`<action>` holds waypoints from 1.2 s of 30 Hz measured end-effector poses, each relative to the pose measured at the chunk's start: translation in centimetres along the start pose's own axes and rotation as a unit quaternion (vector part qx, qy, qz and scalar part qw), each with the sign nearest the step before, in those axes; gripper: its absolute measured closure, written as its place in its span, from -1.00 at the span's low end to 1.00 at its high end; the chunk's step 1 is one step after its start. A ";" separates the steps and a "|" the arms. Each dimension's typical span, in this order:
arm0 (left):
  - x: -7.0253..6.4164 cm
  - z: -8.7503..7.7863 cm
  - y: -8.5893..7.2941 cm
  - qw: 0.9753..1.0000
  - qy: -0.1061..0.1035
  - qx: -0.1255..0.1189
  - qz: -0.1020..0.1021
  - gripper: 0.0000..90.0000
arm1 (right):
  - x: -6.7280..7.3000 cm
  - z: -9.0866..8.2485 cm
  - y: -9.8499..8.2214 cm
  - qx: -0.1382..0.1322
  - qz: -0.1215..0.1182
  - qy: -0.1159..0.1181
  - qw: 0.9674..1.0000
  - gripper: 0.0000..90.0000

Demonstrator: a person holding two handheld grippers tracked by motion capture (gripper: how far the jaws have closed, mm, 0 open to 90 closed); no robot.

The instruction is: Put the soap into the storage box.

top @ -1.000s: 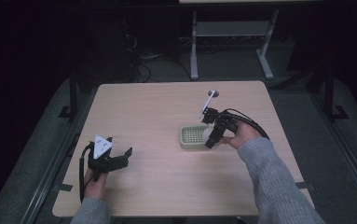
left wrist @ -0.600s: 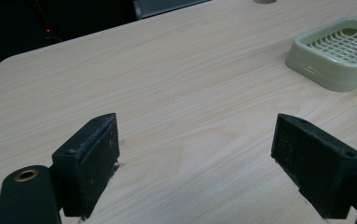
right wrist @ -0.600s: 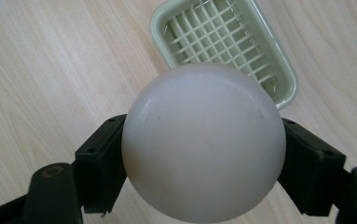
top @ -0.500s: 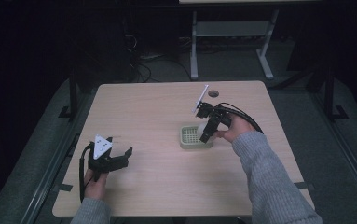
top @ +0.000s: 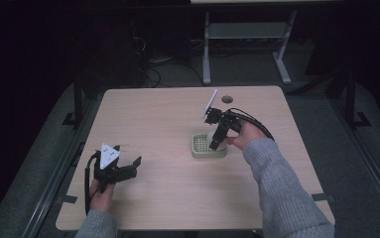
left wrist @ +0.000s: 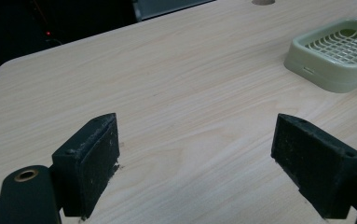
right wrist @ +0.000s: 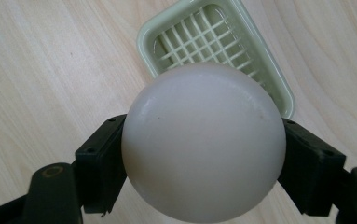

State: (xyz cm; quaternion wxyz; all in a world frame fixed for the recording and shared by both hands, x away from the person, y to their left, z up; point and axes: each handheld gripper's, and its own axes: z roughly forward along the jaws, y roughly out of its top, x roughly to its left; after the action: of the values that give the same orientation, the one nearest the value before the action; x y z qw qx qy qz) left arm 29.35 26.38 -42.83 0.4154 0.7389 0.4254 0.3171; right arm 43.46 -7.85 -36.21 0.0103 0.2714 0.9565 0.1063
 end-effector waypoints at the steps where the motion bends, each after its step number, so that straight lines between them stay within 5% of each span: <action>1: 0.0 0.0 0.0 1.000 0.000 0.000 0.001 -0.67 | 0.0 0.0 0.0 0.000 0.000 0.000 1.000 -0.48; 16: 0.0 0.0 0.0 1.000 -0.001 0.000 0.003 -0.67 | -0.4 1.4 2.6 0.017 -0.011 -0.003 1.000 -0.48; 36: -0.1 0.0 0.1 1.000 -0.002 -0.002 0.003 -0.67 | -1.3 4.6 2.8 0.030 0.010 -0.010 0.999 -0.48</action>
State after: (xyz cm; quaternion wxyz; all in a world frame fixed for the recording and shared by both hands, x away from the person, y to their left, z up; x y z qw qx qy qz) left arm 29.31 26.23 -42.77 0.4168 0.7401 0.4216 0.3174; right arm 46.37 -5.23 -40.19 0.0108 0.2826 0.9563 0.0745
